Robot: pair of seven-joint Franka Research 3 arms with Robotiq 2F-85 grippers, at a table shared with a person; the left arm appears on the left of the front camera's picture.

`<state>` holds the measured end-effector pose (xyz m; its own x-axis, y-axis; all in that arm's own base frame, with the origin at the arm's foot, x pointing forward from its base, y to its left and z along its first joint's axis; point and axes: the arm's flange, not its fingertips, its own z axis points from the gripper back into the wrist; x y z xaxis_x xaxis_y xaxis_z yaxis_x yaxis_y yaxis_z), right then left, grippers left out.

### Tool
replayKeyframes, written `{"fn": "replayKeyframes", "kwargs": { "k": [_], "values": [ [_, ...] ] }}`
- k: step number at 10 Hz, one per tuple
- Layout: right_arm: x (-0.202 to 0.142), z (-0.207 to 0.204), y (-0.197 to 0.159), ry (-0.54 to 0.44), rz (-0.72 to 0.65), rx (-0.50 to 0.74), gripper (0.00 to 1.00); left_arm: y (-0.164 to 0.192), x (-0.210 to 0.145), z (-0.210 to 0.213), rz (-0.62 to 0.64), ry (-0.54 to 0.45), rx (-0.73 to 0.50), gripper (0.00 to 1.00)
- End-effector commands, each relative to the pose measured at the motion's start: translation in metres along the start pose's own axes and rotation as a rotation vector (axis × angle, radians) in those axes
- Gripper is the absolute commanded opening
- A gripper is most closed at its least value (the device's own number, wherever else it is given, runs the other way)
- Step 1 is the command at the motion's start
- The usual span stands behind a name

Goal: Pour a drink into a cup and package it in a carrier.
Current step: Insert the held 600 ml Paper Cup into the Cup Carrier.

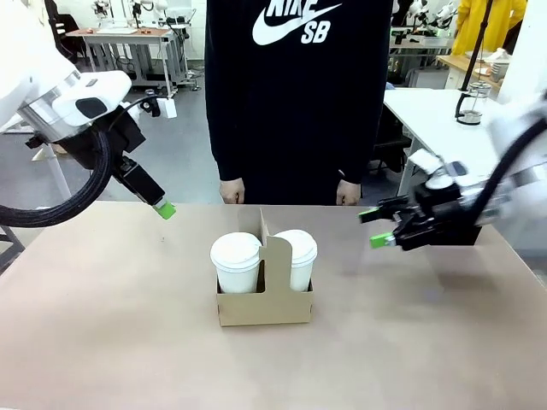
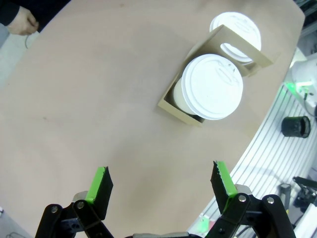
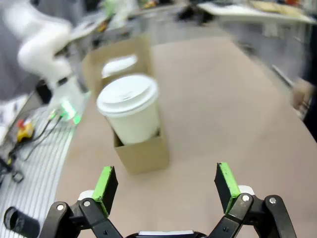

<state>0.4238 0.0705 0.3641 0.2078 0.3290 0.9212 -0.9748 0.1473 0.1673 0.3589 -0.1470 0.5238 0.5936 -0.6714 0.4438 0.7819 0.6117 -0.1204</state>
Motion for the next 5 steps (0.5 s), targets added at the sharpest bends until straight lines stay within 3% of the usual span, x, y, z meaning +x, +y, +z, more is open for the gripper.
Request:
{"fn": "replayKeyframes", "kwargs": {
  "k": [1, 3, 5],
  "values": [
    [0.030, 0.028, 0.045, 0.107, -0.175, -0.262, 1.00, 0.001, 0.000, 0.000, 0.009, 0.004, 0.002, 1.00],
    [0.040, 0.059, 0.061, 0.185, -0.275, -0.409, 1.00, 0.001, 0.000, 0.000, 0.009, 0.004, 0.002, 1.00],
    [0.043, 0.073, 0.065, 0.223, -0.334, -0.460, 1.00, 0.001, 0.000, 0.000, 0.009, 0.004, 0.002, 1.00]
  ]
}}
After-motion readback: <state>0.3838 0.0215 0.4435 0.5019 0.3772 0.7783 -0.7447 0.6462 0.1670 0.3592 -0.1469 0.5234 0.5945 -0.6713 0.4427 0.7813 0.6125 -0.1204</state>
